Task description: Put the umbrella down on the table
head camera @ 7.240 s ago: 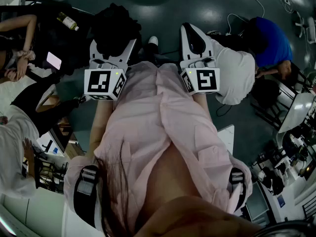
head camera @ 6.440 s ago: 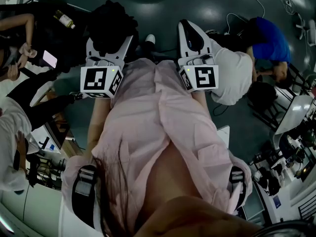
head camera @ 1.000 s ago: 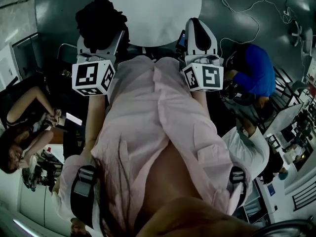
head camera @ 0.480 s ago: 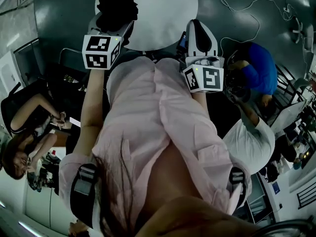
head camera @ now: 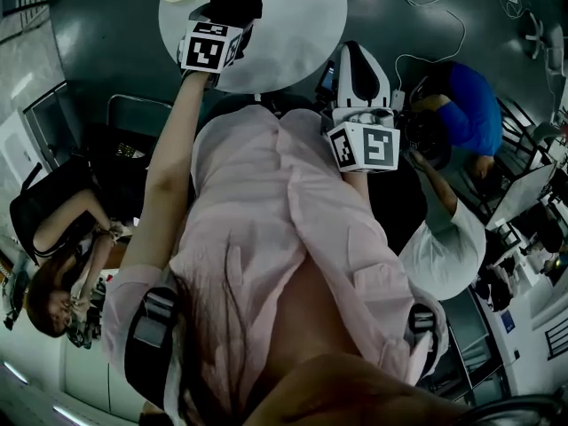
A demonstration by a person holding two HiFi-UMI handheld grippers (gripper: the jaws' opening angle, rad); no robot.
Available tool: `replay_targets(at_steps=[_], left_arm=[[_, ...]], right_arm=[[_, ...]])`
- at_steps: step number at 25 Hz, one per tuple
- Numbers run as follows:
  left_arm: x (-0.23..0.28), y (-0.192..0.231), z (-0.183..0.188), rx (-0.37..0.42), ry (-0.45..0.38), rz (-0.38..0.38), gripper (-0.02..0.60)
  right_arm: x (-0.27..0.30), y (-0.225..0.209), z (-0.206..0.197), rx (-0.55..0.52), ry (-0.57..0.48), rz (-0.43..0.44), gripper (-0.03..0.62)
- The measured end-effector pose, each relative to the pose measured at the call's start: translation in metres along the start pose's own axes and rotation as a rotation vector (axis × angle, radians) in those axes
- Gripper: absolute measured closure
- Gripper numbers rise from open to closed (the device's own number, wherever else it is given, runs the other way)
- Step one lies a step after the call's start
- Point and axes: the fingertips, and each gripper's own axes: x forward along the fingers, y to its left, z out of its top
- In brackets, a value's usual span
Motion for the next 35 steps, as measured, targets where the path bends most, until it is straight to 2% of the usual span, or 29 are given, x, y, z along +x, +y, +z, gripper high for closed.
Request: replay_targets(at_steps=[4, 12, 18, 24, 35], left_arm=[[0.034, 0.008, -0.014, -0.016, 0.084, 0.001, 0.259], [0.068, 0.02, -0.029, -0.051, 0.21, 0.023, 0.259], [0.082, 0.024, -0.032, -0.053, 0.228, 0.032, 0.259], [0.103, 0.015, -0.04, -0.076, 0.252, -0.009, 0.259], [0.107, 0.014, -0.041, -0.059, 0.256, 0.012, 0.259]], right_arm=[[-0.003, -0.003, -0.003, 0.009, 0.008, -0.022, 0.551], [-0.002, -0.006, -0.008, 0.013, 0.028, -0.034, 0.551], [-0.002, -0.007, -0.01, 0.015, 0.036, -0.04, 0.551], [-0.001, -0.007, -0.009, 0.016, 0.037, -0.042, 0.551], [0.001, -0.006, -0.006, 0.013, 0.035, -0.035, 0.551]])
